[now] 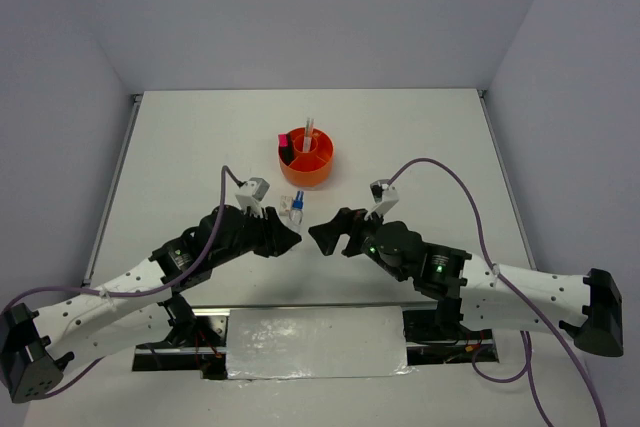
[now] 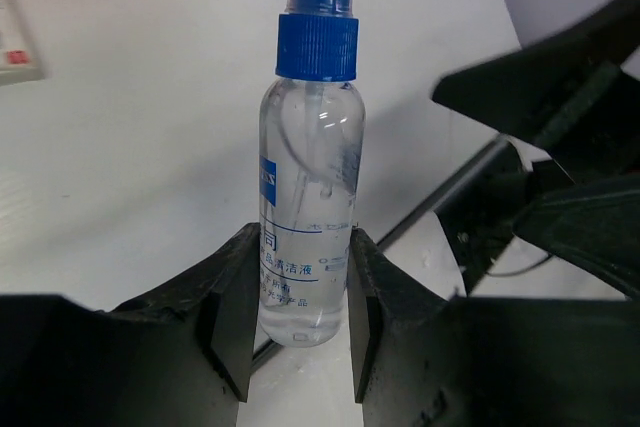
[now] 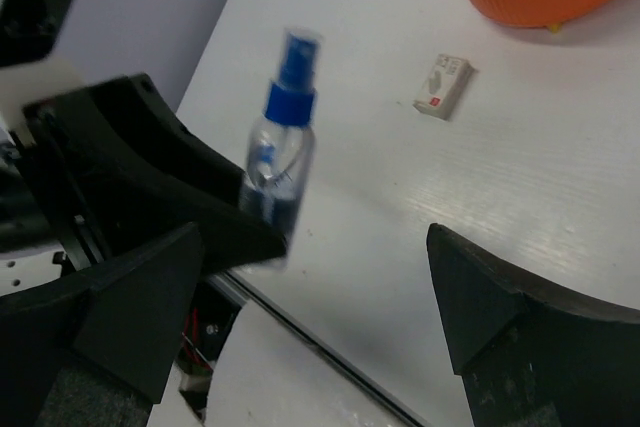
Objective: Sort the stationery into containers
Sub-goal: Pick up the stationery from the center of the board, then place the stationery in the storage box.
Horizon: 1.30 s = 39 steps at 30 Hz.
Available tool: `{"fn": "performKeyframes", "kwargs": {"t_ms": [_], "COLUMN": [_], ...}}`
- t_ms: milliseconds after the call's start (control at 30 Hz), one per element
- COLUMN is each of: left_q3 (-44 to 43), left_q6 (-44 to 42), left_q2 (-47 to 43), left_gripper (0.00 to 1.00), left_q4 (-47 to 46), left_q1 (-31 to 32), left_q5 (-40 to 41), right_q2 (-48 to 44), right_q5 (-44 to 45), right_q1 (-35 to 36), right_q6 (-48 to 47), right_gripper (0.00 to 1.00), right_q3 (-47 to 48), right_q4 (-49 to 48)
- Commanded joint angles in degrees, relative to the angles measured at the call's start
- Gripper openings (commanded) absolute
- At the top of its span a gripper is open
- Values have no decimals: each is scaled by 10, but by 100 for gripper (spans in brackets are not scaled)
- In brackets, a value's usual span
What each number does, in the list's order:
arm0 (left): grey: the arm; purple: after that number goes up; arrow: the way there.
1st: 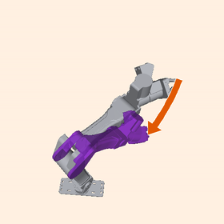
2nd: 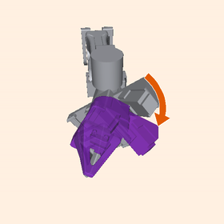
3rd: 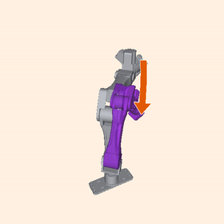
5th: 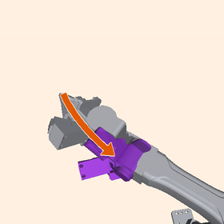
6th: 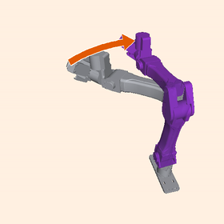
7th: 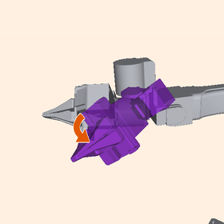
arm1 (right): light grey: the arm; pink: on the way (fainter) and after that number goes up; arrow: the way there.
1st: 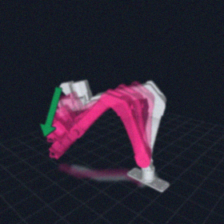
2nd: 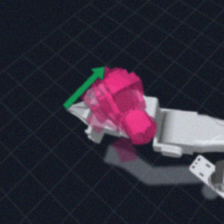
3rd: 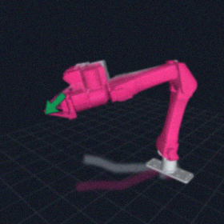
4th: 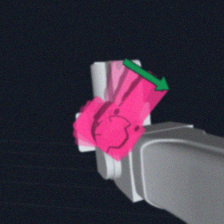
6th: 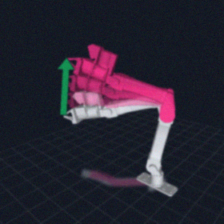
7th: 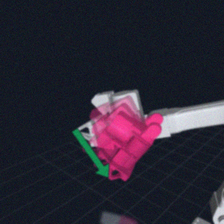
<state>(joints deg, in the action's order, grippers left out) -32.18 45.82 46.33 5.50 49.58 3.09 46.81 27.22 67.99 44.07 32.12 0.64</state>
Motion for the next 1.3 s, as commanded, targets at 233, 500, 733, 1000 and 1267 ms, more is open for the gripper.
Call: {"fn": "performKeyframes", "kwargs": {"t_ms": [233, 500, 733, 1000, 1267], "left_q3": [24, 20, -14, -74, -183], "left_q6": [-21, -21, -49, -60, -49], "left_q2": [8, 14, 14, 3, 0], "left_gripper": [0, 0, 5, 99, 99], "left_q4": [-175, -184, -132, -3, 262], "left_q1": [54, 61, 62, 63, 63], "left_q5": [-98, -87, -45, 44, 196], "right_q2": [56, 75, 67, 26, 40], "right_q5": [38, -1, -38, -46, 32], "right_q1": [0, 0, -2, -85, -210], "right_q6": [-1, 7, 20, -19, -201], "right_gripper": [97, 67, 0, 0, 0], "right_q3": [43, 42, 22, -4, 22], "right_q4": [-139, -149, -166, -167, -251]}}
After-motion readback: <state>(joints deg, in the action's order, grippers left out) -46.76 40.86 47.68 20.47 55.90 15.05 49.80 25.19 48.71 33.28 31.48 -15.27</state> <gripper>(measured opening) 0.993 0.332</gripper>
